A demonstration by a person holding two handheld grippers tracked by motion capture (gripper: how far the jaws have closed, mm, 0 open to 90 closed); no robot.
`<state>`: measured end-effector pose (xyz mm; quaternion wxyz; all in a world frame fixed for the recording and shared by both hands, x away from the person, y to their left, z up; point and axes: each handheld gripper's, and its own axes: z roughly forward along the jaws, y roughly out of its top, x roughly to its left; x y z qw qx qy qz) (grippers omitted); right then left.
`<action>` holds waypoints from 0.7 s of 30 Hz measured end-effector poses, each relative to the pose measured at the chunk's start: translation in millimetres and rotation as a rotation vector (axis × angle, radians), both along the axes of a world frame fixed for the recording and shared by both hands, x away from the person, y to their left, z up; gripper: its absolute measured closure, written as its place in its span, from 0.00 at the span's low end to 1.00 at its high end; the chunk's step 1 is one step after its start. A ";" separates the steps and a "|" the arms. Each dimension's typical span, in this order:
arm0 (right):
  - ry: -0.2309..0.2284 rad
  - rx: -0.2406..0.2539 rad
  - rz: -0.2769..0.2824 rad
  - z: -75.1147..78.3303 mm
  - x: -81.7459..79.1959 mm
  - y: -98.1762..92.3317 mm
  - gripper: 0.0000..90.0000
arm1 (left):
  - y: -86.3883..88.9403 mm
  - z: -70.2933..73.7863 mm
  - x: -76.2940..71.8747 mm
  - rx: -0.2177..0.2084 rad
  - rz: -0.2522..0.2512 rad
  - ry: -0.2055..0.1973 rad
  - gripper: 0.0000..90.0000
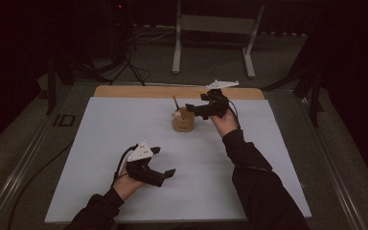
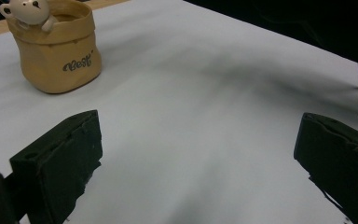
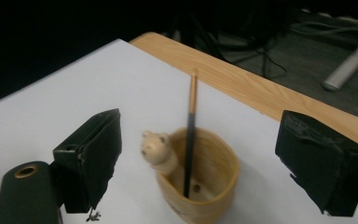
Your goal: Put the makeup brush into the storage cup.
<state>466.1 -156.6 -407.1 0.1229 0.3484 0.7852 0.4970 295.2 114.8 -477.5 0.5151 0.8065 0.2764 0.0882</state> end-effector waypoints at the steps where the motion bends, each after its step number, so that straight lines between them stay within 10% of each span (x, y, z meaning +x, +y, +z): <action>1: -0.003 0.009 0.005 -0.1 -1.1 -1.4 0.17 | 0.4 0.1 0.2 0.000 -0.001 0.002 0.02; 6: -0.048 -0.043 -0.018 0.1 -10.9 -5.6 0.17 | 1.0 1.5 0.6 -0.009 -0.006 0.002 0.02; 21: -0.054 0.054 0.127 -1.7 -38.5 -31.9 0.16 | 2.0 7.0 -1.3 -0.005 -0.064 0.004 0.02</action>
